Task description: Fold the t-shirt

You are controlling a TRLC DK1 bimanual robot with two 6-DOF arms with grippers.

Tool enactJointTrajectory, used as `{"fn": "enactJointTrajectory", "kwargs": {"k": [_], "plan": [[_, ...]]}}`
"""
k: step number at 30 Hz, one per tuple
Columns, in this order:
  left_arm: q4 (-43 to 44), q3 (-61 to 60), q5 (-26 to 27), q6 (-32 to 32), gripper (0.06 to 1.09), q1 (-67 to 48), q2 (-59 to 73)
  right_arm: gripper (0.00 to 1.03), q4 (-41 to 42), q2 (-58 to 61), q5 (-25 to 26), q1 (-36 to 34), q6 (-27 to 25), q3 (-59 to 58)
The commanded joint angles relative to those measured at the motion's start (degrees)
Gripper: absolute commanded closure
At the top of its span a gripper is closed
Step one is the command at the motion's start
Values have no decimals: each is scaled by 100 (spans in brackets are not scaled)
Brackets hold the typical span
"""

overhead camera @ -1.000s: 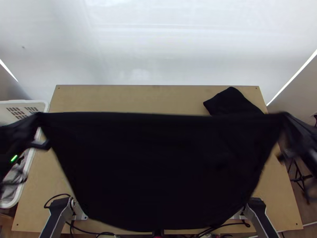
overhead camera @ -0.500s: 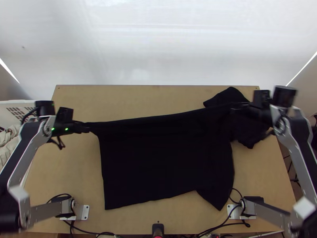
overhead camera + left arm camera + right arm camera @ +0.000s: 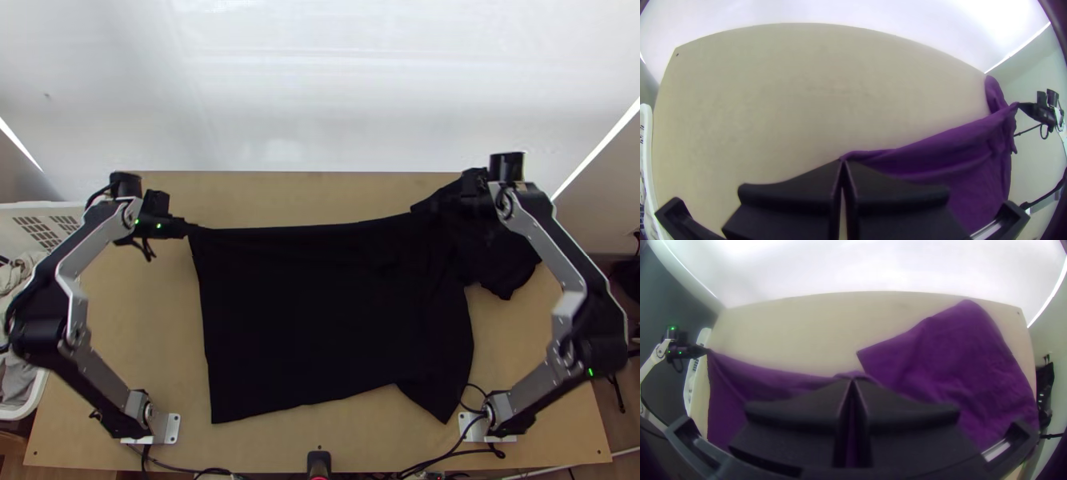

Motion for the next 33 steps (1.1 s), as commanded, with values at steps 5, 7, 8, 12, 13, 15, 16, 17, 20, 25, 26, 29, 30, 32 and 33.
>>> {"fn": "enactJointTrajectory", "kwargs": {"k": [5,7,8,12,13,15,16,17,20,25,26,29,30,32,33], "plan": [[-376,932,-36,-100,105,104,1039,100,-57,1191,430,-66,50,834],[-569,739,-27,32,105,113,890,100,-224,1120,430,-127,42,675],[-639,572,-27,163,105,95,758,100,-242,1041,430,-154,42,526],[-718,-404,-27,708,105,-80,-68,100,-348,488,430,-198,6,-212],[-727,-641,-27,770,105,-107,-305,100,-365,329,430,-215,-2,-388],[-736,-1054,8,884,105,-168,-815,100,-374,4,430,-268,-38,-713],[-771,-1239,26,946,105,-177,-1017,100,-374,-136,430,-303,-46,-854],[-824,-1397,34,1034,105,-212,-1211,100,-374,-251,430,-347,-64,-959],[-973,-1801,52,1253,105,-247,-1562,100,-453,-497,430,-470,-213,-1188],[-1219,-2126,61,1482,105,-309,-1720,100,-769,-576,430,-584,-363,-1285],[-1281,-2153,61,1543,105,-327,-1720,100,-805,-594,430,-584,-389,-1320],[-1298,-2205,61,1543,105,-353,-1712,100,-813,-611,430,-576,-433,-1425],[-1298,-2214,61,1543,105,-362,-1712,100,-813,-611,430,-576,-442,-1452],[-1290,-2223,61,1543,105,-406,-1676,100,-813,-594,430,-558,-451,-1504],[-1290,-2232,61,1543,105,-432,-1659,100,-813,-585,430,-540,-451,-1531]]}}
